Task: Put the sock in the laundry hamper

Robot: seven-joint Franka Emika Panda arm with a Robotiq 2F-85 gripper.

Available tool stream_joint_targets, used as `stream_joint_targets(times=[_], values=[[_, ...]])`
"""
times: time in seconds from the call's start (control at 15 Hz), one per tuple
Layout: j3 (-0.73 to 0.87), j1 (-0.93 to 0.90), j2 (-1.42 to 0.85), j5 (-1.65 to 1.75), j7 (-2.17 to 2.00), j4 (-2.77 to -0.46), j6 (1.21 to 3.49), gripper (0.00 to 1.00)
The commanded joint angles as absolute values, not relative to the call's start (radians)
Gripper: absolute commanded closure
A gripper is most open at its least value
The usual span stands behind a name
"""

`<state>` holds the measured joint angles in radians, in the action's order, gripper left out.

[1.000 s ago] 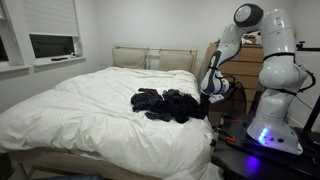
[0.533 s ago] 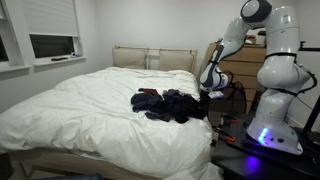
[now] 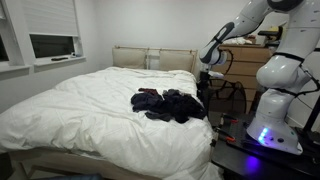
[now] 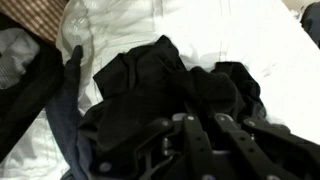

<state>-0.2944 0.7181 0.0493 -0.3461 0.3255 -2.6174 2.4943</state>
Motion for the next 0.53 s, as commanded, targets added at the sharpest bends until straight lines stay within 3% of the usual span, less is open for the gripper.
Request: stream_joint_targets(times=[0.0, 0.47], values=[[-0.058, 0.529, 0.191, -0.246, 0.239, -2.54, 2.292, 0.98], [0.166, 0.377, 0.26, 0.018, 0.059, -2.433, 2.178, 0.98]])
